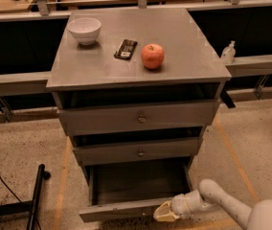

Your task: Close bottom drawer

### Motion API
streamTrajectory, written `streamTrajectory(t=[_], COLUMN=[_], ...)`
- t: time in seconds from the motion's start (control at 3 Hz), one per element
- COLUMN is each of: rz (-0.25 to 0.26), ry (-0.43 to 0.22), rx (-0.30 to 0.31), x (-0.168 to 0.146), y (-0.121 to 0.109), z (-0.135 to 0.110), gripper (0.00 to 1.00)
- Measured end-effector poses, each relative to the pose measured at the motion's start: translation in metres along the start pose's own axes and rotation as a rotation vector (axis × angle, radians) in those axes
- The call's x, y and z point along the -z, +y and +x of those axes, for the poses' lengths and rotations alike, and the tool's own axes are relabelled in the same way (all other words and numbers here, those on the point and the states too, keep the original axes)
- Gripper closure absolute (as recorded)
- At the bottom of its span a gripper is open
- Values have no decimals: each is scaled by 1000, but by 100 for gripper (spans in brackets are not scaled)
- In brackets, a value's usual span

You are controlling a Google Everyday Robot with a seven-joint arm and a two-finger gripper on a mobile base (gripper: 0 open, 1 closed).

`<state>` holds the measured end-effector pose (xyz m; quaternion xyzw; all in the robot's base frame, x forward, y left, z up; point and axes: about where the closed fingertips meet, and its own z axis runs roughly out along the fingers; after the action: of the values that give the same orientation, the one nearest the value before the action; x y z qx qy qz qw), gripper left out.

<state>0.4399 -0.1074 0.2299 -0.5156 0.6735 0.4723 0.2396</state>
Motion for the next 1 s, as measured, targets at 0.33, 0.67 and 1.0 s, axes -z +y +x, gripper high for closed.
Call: streamTrajectory(t=[0.33,0.67,1.0], rz=[171,210,225], ry=[20,64,25], rx=[73,85,91], x=[5,1,-3], y=[-6,-14,-20], z=[14,20,20], gripper=[100,100,100])
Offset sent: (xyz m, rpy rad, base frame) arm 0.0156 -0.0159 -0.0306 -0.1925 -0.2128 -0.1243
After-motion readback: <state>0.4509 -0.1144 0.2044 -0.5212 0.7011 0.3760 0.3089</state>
